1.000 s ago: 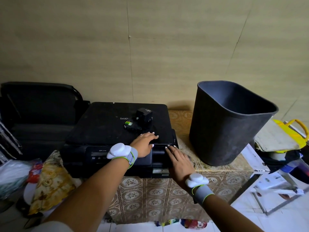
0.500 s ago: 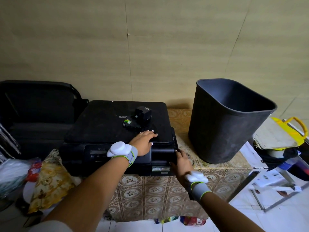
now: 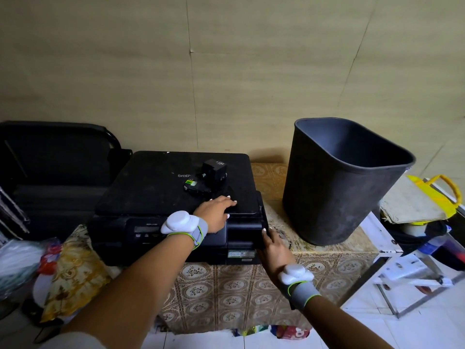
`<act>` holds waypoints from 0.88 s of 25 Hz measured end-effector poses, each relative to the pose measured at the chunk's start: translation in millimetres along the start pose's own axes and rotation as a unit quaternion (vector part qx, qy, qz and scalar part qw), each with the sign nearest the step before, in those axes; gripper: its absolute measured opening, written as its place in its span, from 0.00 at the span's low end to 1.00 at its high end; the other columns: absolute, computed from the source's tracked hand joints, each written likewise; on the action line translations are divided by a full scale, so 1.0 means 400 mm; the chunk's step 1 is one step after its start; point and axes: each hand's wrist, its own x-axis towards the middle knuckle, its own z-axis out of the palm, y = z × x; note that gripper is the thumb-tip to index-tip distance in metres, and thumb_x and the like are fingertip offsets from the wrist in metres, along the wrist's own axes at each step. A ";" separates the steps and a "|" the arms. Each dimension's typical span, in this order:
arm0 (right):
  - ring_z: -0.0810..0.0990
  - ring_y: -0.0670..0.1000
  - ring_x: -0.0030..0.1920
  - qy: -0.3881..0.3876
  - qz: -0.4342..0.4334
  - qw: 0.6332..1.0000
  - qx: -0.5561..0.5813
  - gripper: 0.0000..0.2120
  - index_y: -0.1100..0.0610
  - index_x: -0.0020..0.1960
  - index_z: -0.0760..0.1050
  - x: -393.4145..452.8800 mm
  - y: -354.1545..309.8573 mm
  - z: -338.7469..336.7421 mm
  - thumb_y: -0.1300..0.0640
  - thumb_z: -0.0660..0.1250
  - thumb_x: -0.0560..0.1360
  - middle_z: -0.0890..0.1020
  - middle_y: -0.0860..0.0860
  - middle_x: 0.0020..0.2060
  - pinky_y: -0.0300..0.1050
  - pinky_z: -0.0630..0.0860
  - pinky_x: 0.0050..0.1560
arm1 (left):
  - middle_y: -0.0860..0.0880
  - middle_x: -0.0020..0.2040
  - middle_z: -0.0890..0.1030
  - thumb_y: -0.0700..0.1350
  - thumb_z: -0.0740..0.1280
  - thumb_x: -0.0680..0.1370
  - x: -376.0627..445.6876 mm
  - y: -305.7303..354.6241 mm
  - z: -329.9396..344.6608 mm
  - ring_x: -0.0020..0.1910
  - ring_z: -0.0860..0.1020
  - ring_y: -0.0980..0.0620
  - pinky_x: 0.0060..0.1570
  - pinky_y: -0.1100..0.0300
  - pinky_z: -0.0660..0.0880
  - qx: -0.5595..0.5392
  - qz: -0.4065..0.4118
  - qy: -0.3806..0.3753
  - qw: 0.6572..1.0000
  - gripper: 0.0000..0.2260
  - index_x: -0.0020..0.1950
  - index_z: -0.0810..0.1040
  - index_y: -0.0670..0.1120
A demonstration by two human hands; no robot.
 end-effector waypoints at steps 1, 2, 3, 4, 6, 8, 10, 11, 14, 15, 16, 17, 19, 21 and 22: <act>0.67 0.60 0.70 0.003 0.002 1.000 0.002 0.26 0.58 0.76 0.54 0.000 -0.001 -0.003 0.53 0.55 0.81 0.59 0.55 0.74 0.48 0.67 0.66 | 0.51 0.79 0.58 0.42 0.58 0.81 0.000 0.003 0.000 0.78 0.58 0.51 0.76 0.57 0.53 0.003 -0.002 0.002 1.000 0.22 0.76 0.62 0.49; 0.69 0.60 0.68 0.007 0.006 1.000 0.005 0.26 0.59 0.75 0.57 -0.001 -0.005 -0.007 0.51 0.56 0.80 0.62 0.56 0.73 0.48 0.69 0.64 | 0.51 0.79 0.58 0.43 0.59 0.81 0.001 0.004 -0.001 0.78 0.58 0.52 0.76 0.57 0.53 0.006 -0.003 0.003 1.000 0.22 0.76 0.62 0.49; 0.70 0.60 0.66 0.011 0.015 1.000 0.007 0.25 0.59 0.73 0.60 0.002 -0.010 -0.011 0.48 0.57 0.80 0.65 0.56 0.70 0.48 0.70 0.62 | 0.50 0.79 0.58 0.44 0.59 0.81 0.001 0.005 -0.002 0.78 0.58 0.52 0.76 0.57 0.54 0.009 -0.003 0.004 1.000 0.23 0.76 0.62 0.49; 0.72 0.60 0.64 0.014 0.027 1.000 0.009 0.25 0.60 0.71 0.63 0.005 -0.015 -0.016 0.46 0.57 0.79 0.67 0.57 0.68 0.49 0.71 0.60 | 0.50 0.79 0.58 0.44 0.59 0.81 0.001 0.005 -0.003 0.78 0.58 0.52 0.76 0.57 0.54 0.012 -0.002 0.003 1.000 0.23 0.76 0.62 0.49; 0.75 0.61 0.61 0.025 0.054 0.998 0.014 0.23 0.60 0.64 0.70 0.020 -0.023 -0.030 0.44 0.57 0.79 0.71 0.58 0.63 0.50 0.72 0.56 | 0.50 0.79 0.59 0.44 0.60 0.81 0.002 0.008 -0.006 0.78 0.58 0.52 0.75 0.58 0.55 0.020 0.002 0.002 1.000 0.23 0.76 0.62 0.50; 0.77 0.62 0.58 0.029 0.066 0.997 0.014 0.22 0.61 0.60 0.71 0.033 -0.027 -0.039 0.44 0.58 0.79 0.72 0.59 0.62 0.51 0.72 0.54 | 0.50 0.79 0.58 0.44 0.60 0.80 0.000 0.008 -0.009 0.78 0.58 0.52 0.75 0.58 0.56 0.027 0.003 -0.003 1.000 0.24 0.76 0.62 0.50; 0.76 0.62 0.58 0.030 0.063 0.998 0.009 0.20 0.62 0.60 0.70 0.033 -0.029 -0.041 0.46 0.58 0.79 0.71 0.59 0.62 0.51 0.72 0.54 | 0.50 0.79 0.58 0.44 0.60 0.80 -0.002 0.010 -0.014 0.78 0.58 0.51 0.75 0.58 0.57 0.043 0.005 -0.009 0.999 0.24 0.77 0.61 0.50; 0.76 0.62 0.59 0.031 0.061 0.998 0.002 0.20 0.61 0.61 0.69 0.029 -0.030 -0.038 0.47 0.59 0.79 0.71 0.58 0.62 0.51 0.72 0.54 | 0.50 0.79 0.58 0.44 0.60 0.80 0.000 0.011 -0.018 0.78 0.58 0.50 0.75 0.58 0.58 0.056 0.006 -0.014 0.998 0.24 0.77 0.61 0.51; 0.74 0.60 0.60 0.035 0.041 0.998 -0.029 0.17 0.60 0.63 0.67 0.014 -0.026 -0.025 0.50 0.58 0.79 0.69 0.57 0.63 0.51 0.72 0.54 | 0.48 0.79 0.58 0.47 0.58 0.81 0.009 0.018 -0.030 0.77 0.60 0.48 0.73 0.56 0.61 0.110 0.004 -0.026 0.994 0.24 0.77 0.60 0.50; 0.73 0.59 0.61 0.039 0.034 0.998 -0.029 0.17 0.60 0.63 0.67 0.011 -0.023 -0.022 0.51 0.58 0.79 0.69 0.57 0.62 0.50 0.72 0.55 | 0.47 0.79 0.59 0.49 0.58 0.81 0.012 0.023 -0.030 0.77 0.61 0.47 0.72 0.56 0.61 0.126 0.001 -0.029 0.992 0.24 0.77 0.61 0.50; 0.73 0.59 0.61 0.044 0.028 0.998 -0.023 0.16 0.59 0.63 0.67 0.010 -0.019 -0.020 0.51 0.58 0.79 0.69 0.56 0.62 0.50 0.71 0.55 | 0.46 0.79 0.60 0.52 0.59 0.81 0.015 0.029 -0.029 0.76 0.63 0.46 0.71 0.55 0.63 0.138 -0.004 -0.032 0.990 0.25 0.77 0.61 0.49; 0.72 0.59 0.61 0.050 0.025 0.998 -0.012 0.16 0.59 0.63 0.68 0.011 -0.015 -0.020 0.52 0.59 0.79 0.69 0.56 0.62 0.49 0.71 0.55 | 0.45 0.78 0.60 0.55 0.59 0.80 0.018 0.034 -0.026 0.75 0.64 0.45 0.71 0.54 0.64 0.149 -0.008 -0.036 0.988 0.26 0.77 0.61 0.48; 0.73 0.59 0.61 0.067 0.027 0.997 0.015 0.17 0.60 0.61 0.69 0.015 -0.011 -0.019 0.50 0.61 0.78 0.70 0.55 0.60 0.49 0.71 0.55 | 0.44 0.77 0.63 0.59 0.61 0.78 0.025 0.039 -0.021 0.72 0.68 0.43 0.69 0.53 0.67 0.162 -0.016 -0.041 0.986 0.30 0.76 0.63 0.47; 0.74 0.59 0.59 0.085 0.039 0.995 0.037 0.18 0.59 0.60 0.69 0.020 -0.013 -0.021 0.48 0.62 0.77 0.72 0.55 0.59 0.49 0.71 0.55 | 0.44 0.76 0.66 0.59 0.63 0.77 0.032 0.036 -0.019 0.71 0.70 0.42 0.67 0.52 0.69 0.167 -0.020 -0.035 0.985 0.30 0.75 0.65 0.48; 0.74 0.59 0.59 0.091 0.044 0.994 0.042 0.19 0.59 0.60 0.69 0.023 -0.015 -0.022 0.47 0.62 0.77 0.73 0.56 0.59 0.49 0.71 0.55 | 0.45 0.75 0.67 0.58 0.63 0.77 0.035 0.033 -0.020 0.70 0.70 0.42 0.67 0.52 0.69 0.165 -0.022 -0.030 0.986 0.28 0.74 0.66 0.49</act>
